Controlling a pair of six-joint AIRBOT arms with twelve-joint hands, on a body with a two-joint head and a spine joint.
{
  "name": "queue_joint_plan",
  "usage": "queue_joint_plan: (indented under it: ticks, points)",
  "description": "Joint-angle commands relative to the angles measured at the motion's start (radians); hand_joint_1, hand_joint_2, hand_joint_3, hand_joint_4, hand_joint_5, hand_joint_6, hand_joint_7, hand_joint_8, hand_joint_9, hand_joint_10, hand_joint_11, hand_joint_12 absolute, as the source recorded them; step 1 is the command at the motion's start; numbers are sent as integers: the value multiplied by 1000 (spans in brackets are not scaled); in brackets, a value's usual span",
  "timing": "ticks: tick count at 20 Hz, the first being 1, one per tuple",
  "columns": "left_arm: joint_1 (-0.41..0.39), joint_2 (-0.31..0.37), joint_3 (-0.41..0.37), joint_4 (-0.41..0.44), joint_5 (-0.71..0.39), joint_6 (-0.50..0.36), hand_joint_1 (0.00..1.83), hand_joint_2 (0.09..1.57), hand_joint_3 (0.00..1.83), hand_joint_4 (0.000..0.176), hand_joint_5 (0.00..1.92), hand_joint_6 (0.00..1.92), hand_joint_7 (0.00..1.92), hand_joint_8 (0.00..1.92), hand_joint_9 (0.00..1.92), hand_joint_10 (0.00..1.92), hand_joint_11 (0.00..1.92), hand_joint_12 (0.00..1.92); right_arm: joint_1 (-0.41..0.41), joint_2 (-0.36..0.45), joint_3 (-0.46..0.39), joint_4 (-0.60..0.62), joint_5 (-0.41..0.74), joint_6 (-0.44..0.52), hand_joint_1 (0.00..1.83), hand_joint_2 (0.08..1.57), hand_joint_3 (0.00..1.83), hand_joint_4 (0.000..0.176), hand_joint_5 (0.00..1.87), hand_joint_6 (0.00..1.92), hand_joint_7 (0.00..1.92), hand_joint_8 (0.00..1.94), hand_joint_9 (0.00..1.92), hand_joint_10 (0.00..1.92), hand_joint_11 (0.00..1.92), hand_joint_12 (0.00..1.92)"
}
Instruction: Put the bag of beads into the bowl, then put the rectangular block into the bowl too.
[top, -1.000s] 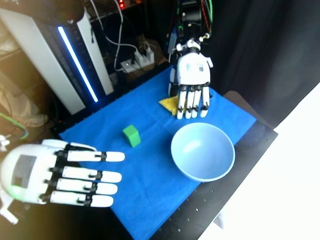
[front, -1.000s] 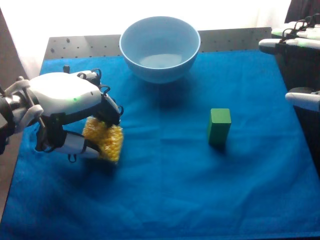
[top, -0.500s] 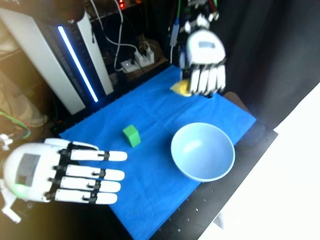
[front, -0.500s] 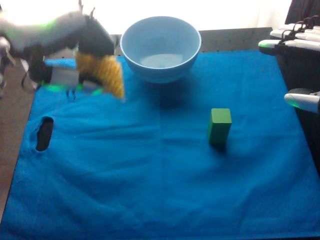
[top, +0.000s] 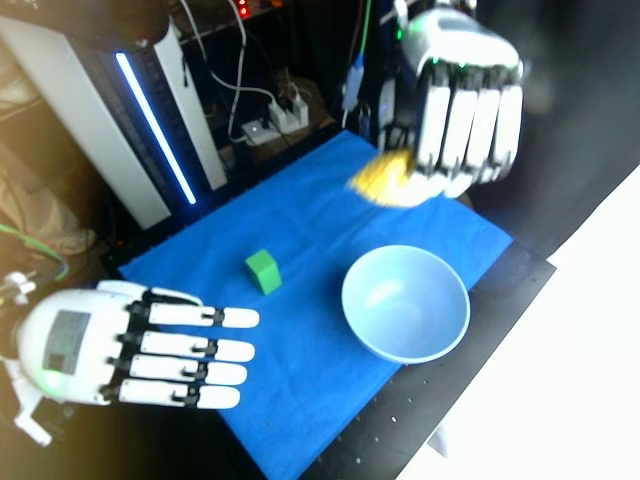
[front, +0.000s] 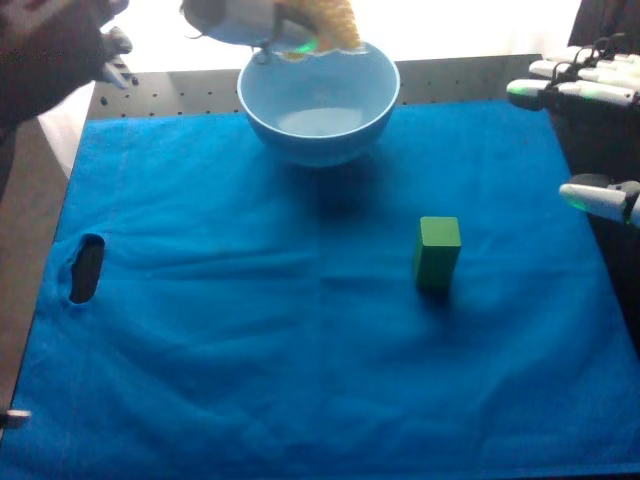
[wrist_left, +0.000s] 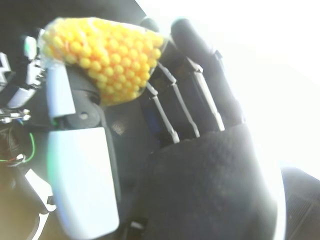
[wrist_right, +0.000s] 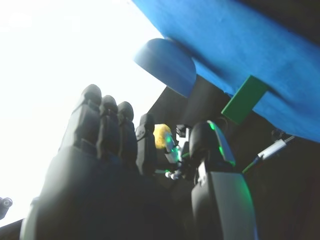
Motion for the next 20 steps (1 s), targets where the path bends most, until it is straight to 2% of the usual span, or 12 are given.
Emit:
queue_joint_plan:
  ticks: [1,3,4,5,7,8,9,11,13,15,16,20]
  points:
    - [-26,-14,31,-32,-88,2,1246,1072,2,0,986,923,1162,742,1172,435,896,1228,18,-7,7,24,121,2,883,1272,0,63,282,6,183,5,118,6,65,105]
    - [-30,-74,110,-62,-9,2,1231,1087,0,7,1049,787,1036,981,1028,720,822,1439,23,-15,11,14,121,2,897,1276,0,70,281,3,187,5,119,5,55,100]
    - [-30,-96,141,-70,23,2,1230,1093,0,0,1014,819,1046,988,1033,642,813,1407,24,-17,11,9,121,2,885,1281,1,70,284,3,196,6,125,6,62,103]
    - [-30,-118,170,-74,51,1,1022,1029,0,0,883,292,934,458,951,494,673,1309,24,-19,11,7,121,2,836,1292,6,86,279,1,194,3,129,6,64,104]
    - [-29,-149,212,-81,91,1,843,950,0,13,689,14,784,43,771,164,416,1121,24,-19,12,5,121,2,807,1298,5,87,291,5,200,4,142,8,80,112]
    - [-26,-160,228,-88,103,1,757,900,0,97,506,2,608,8,629,46,143,1138,24,-19,13,3,121,2,766,1293,3,78,315,10,214,7,151,8,78,114]
    - [-22,-163,232,-96,104,1,734,876,0,130,417,0,511,1,548,9,28,1124,24,-19,13,3,121,2,747,1296,3,71,326,11,219,7,157,9,87,120]
    - [-6,-155,222,-113,88,1,704,872,0,167,247,2,353,0,402,0,0,766,24,-19,12,2,121,2,667,1295,2,69,367,13,256,10,168,6,9,93]
    - [12,-115,180,-113,63,2,708,877,1,176,225,2,338,3,396,2,0,1021,24,-19,12,-8,121,2,639,1292,1,63,376,6,276,7,190,8,13,74]
    - [33,-39,109,-92,27,3,648,906,4,176,225,0,370,5,430,9,0,1021,30,-17,11,-29,122,2,650,1294,1,48,362,0,255,0,164,0,18,79]
    - [43,7,65,-71,8,3,651,914,3,176,227,1,397,7,439,8,0,1052,35,-13,8,-44,122,2,645,1295,1,57,356,0,254,1,159,0,5,75]
    - [143,221,-135,-35,-113,2,714,910,0,166,256,6,365,0,355,0,0,959,36,-7,-22,-95,142,2,704,1301,0,1,343,0,256,4,170,10,111,59]
